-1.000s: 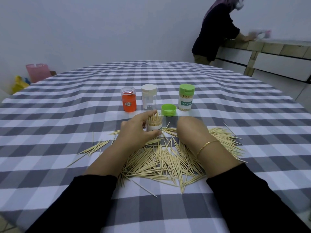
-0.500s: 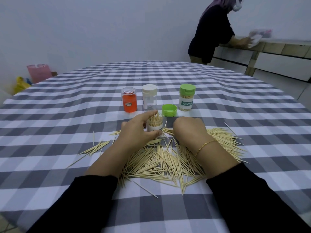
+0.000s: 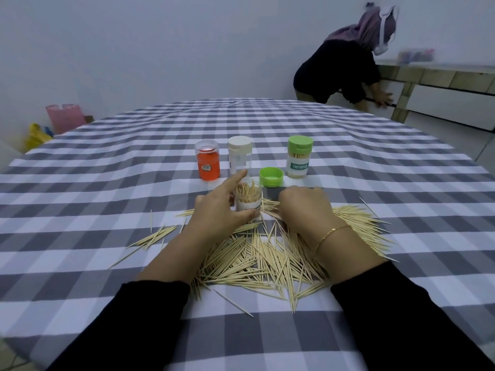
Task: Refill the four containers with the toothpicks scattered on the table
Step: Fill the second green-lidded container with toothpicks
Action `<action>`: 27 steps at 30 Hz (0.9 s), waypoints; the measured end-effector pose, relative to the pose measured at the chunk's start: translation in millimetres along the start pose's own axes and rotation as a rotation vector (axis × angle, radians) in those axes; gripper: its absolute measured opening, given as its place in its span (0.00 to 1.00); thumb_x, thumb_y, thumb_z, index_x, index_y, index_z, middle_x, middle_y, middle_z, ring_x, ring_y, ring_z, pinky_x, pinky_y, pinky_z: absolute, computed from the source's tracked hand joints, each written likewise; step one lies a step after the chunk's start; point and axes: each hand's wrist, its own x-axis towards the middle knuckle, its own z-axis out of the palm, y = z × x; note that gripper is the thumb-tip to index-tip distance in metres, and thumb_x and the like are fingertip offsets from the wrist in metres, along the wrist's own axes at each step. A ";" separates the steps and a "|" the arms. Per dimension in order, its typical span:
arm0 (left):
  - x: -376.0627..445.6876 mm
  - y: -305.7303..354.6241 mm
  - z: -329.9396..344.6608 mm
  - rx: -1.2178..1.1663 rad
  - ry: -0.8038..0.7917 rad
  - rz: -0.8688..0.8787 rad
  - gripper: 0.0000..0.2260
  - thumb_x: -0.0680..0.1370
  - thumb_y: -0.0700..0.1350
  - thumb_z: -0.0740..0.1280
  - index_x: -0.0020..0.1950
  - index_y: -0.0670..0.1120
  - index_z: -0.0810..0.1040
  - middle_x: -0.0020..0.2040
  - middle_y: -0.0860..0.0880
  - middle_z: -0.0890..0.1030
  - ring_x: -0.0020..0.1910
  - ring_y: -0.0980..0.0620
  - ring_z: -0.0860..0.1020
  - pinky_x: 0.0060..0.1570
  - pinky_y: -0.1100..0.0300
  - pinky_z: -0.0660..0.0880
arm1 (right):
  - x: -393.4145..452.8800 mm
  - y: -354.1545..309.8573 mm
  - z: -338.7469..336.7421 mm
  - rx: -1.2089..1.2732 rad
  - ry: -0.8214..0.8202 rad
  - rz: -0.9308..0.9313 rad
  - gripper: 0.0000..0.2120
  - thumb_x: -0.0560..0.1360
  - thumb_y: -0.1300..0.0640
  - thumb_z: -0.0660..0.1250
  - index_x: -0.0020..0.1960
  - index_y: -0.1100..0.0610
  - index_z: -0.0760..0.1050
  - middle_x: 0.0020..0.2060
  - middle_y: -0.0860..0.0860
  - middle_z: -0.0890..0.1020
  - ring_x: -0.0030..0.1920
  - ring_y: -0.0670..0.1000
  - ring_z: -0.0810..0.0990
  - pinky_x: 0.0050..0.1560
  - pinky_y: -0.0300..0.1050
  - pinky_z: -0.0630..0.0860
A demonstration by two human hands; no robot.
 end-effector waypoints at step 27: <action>2.9 -2.2 2.6 -0.022 0.006 -0.007 0.40 0.69 0.56 0.76 0.75 0.65 0.58 0.66 0.54 0.76 0.63 0.50 0.74 0.65 0.46 0.70 | 6.4 -8.1 -14.7 1.218 0.261 0.023 0.08 0.81 0.59 0.57 0.46 0.53 0.73 0.39 0.48 0.79 0.41 0.43 0.77 0.44 0.37 0.74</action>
